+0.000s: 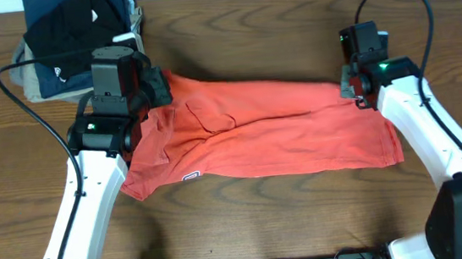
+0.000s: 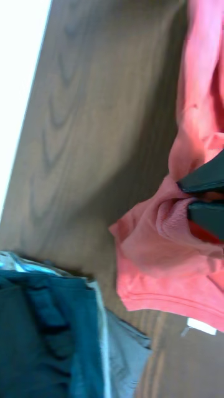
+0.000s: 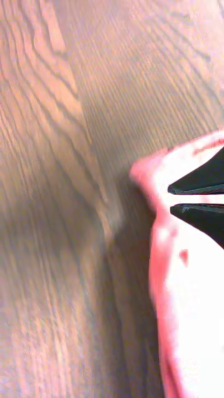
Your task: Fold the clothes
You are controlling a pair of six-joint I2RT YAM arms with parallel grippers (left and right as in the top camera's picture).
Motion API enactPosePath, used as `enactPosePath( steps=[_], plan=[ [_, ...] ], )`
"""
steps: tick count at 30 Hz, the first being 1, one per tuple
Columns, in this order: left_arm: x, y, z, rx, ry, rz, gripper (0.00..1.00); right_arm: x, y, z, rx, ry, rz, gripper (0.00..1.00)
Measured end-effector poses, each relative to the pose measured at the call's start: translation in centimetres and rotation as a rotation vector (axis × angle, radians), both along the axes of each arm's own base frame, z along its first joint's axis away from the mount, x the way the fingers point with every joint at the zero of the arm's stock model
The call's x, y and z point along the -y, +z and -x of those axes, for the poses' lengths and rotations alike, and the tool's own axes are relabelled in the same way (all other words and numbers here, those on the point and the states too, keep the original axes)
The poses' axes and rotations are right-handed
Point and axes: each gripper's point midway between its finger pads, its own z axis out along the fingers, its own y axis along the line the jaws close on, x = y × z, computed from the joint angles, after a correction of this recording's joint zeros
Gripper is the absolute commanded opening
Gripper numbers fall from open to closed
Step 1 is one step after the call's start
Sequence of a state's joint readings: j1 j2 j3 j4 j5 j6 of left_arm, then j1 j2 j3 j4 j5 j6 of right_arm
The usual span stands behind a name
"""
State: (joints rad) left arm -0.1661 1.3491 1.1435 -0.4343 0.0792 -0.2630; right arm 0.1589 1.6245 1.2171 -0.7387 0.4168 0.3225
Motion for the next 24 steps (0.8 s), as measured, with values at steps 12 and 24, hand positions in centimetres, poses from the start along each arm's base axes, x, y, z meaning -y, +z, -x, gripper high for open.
enactPosePath(
  steps=[12,24],
  plan=[
    [-0.3,-1.5,1.4,-0.083,0.001,-0.015,0.06,-1.4,-0.5,0.7,-0.032,0.029,-0.106,0.51],
    [-0.4,-1.8,1.7,-0.099,0.003,-0.019,0.06,-5.4,-3.5,0.6,-0.111,0.084,-0.385,0.77]
  ],
)
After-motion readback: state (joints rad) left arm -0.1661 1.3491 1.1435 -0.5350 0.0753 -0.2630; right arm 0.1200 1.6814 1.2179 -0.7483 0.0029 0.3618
